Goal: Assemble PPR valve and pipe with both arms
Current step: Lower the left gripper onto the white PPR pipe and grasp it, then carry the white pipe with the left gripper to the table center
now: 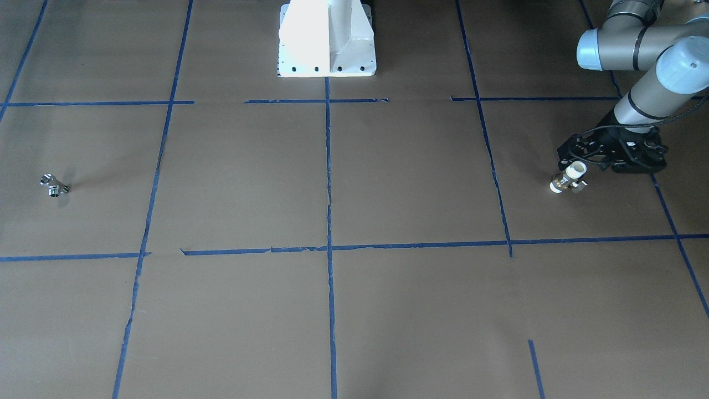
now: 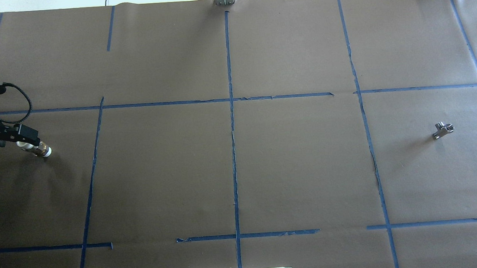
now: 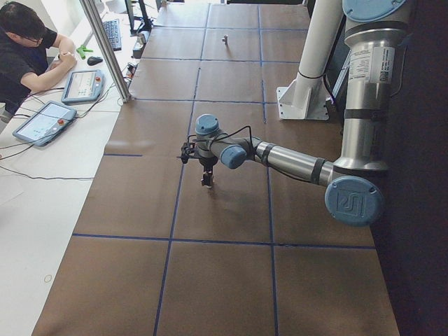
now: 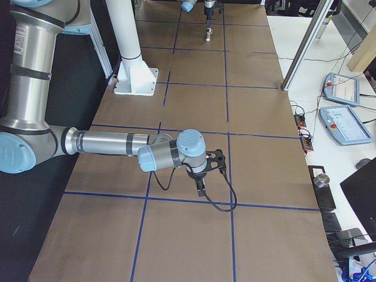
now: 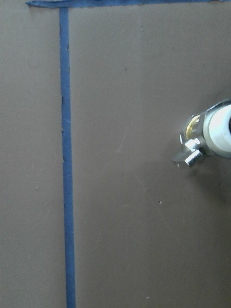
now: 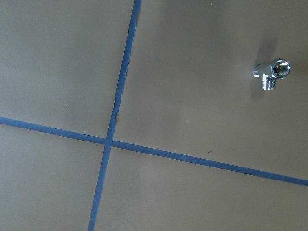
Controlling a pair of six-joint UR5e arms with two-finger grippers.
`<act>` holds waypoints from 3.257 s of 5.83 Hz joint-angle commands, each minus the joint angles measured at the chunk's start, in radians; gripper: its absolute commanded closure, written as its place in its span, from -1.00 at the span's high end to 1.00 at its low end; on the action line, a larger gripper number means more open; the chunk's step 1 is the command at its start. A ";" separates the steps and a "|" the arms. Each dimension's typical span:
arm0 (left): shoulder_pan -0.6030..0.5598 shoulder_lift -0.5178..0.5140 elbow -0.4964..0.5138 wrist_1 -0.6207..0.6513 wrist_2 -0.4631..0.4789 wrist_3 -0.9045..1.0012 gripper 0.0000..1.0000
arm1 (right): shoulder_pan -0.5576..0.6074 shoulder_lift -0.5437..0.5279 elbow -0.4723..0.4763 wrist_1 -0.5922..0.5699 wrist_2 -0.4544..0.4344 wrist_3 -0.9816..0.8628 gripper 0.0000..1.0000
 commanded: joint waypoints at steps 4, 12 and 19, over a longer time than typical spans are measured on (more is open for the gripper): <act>0.005 -0.003 -0.021 0.003 -0.001 -0.005 -0.87 | 0.001 0.000 0.000 0.000 0.000 0.000 1.00; 0.308 -0.559 -0.089 0.453 0.155 -0.471 -0.97 | -0.001 0.003 -0.014 0.000 0.002 0.005 1.00; 0.465 -0.957 0.322 0.440 0.280 -0.650 -0.94 | -0.001 0.003 -0.017 0.000 0.002 0.006 1.00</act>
